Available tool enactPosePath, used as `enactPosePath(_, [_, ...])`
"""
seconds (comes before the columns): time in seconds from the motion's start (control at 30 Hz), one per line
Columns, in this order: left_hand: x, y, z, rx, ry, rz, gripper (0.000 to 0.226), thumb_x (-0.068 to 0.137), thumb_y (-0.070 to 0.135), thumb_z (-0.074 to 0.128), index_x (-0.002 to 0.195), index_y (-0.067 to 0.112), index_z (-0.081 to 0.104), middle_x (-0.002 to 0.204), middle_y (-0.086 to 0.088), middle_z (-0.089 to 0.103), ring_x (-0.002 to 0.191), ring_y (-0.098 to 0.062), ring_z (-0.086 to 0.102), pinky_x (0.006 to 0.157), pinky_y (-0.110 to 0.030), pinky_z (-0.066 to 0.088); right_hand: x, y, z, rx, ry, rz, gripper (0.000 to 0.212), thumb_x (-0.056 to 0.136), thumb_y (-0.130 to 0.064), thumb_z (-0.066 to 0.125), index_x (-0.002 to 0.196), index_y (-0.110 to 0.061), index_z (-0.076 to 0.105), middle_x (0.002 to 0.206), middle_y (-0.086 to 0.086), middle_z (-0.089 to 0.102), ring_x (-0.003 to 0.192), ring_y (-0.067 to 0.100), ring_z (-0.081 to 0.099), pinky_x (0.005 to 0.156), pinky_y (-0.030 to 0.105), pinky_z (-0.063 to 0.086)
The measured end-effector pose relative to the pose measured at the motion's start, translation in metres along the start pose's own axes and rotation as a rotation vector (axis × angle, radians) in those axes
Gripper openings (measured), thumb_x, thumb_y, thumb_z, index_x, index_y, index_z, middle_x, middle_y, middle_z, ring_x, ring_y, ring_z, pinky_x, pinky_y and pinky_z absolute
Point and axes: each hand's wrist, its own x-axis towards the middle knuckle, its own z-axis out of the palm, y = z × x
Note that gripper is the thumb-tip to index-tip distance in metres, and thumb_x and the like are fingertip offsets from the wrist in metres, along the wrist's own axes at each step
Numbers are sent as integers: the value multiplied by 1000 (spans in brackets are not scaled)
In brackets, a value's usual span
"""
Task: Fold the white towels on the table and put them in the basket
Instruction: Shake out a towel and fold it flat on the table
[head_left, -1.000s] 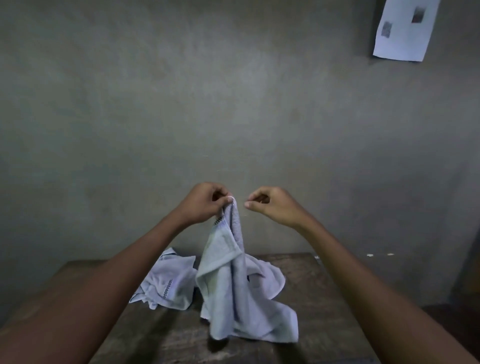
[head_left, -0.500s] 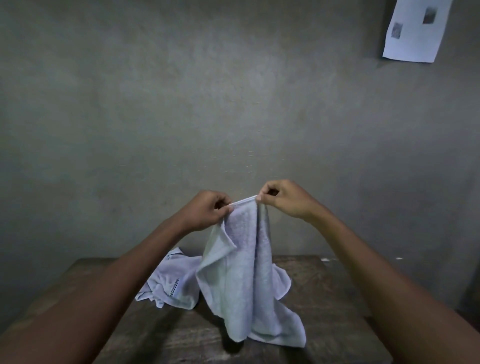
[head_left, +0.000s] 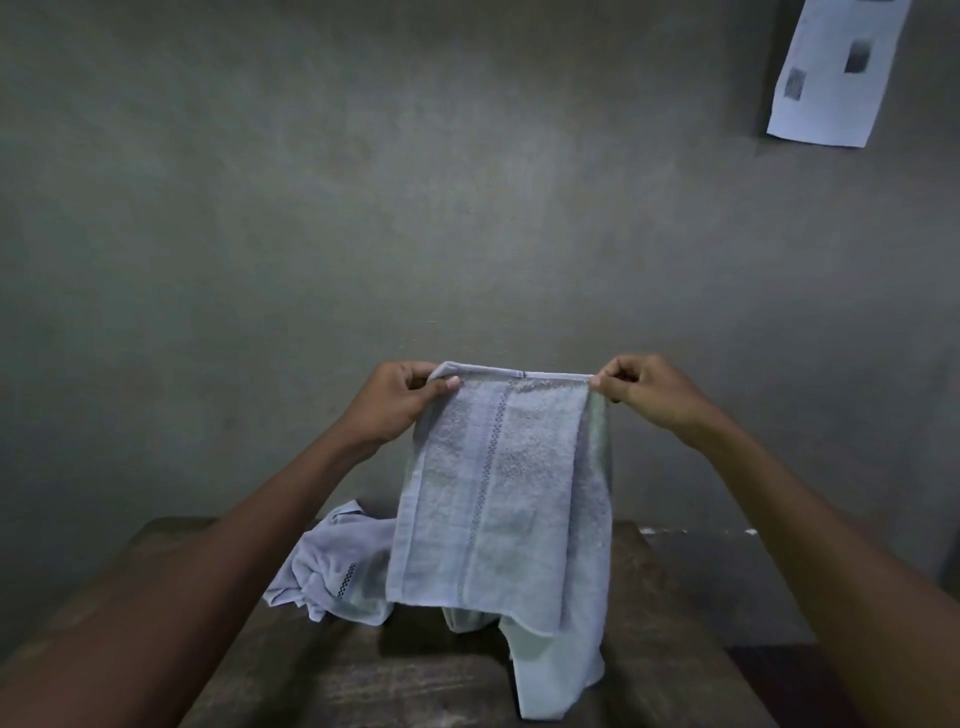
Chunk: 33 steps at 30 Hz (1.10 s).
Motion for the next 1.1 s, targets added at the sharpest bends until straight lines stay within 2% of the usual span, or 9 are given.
enactPosePath(0.1, [2,5,4,-80,39,-10,8,86,13,65,81,17,71,67,14,70,63,2,59,60,-11,46,-2,11,0,-20,-36,40,18,87,-20,66,69,-18,63,73,4,60,71,14,52,72,30,41])
enactPosePath(0.23, [6,17,15,-97,97,17,7,83,14,69,79,20,70,62,16,68,59,6,56,56,-9,42,-6,7,13,-264,-204,69,17,89,-16,63,72,-19,63,70,-3,60,66,10,51,70,27,40])
enactPosePath(0.3, [9,23,23,-42,77,18,3,81,17,71,79,18,72,59,16,66,56,6,55,52,-10,40,-7,-6,27,-172,-152,-19,14,87,-13,65,75,-21,62,73,-6,62,68,5,54,71,25,43])
enactPosePath(0.4, [10,33,36,16,20,20,6,80,20,74,83,15,74,66,7,69,62,-1,56,55,-16,41,-11,-36,43,105,-30,-161,5,84,-15,69,82,-18,65,74,-8,62,63,-5,52,65,12,44])
enactPosePath(0.5, [10,37,42,32,-38,45,12,79,21,74,87,11,75,78,-7,72,70,-9,58,62,-23,43,-13,-54,49,220,-22,-212,4,83,-16,71,84,-18,68,74,-4,63,66,0,52,64,14,43])
enactPosePath(0.7, [6,35,47,32,-141,3,5,79,17,74,82,14,74,79,-7,73,70,-8,63,64,-22,47,-15,-54,51,162,24,-244,7,83,-14,70,77,-16,67,70,-3,62,65,2,51,64,17,42])
enactPosePath(0.9, [0,17,29,78,-137,-49,3,79,17,73,77,17,72,67,9,70,64,1,59,59,-10,42,-10,-38,24,182,201,-172,15,85,-13,67,73,-20,63,66,-6,56,55,-4,46,58,10,38])
enactPosePath(1.0, [1,10,19,170,-171,-47,5,82,17,71,77,16,70,68,5,66,60,1,53,57,-13,40,-3,-30,8,210,247,-137,19,86,-12,67,71,-23,62,69,-6,59,56,-6,48,60,10,39])
enactPosePath(1.1, [3,5,13,324,-230,-28,12,84,22,69,80,11,71,70,-2,66,62,-6,52,59,-25,41,5,-27,-6,206,285,-124,20,86,-10,65,71,-22,62,70,-5,59,55,-8,50,62,9,40])
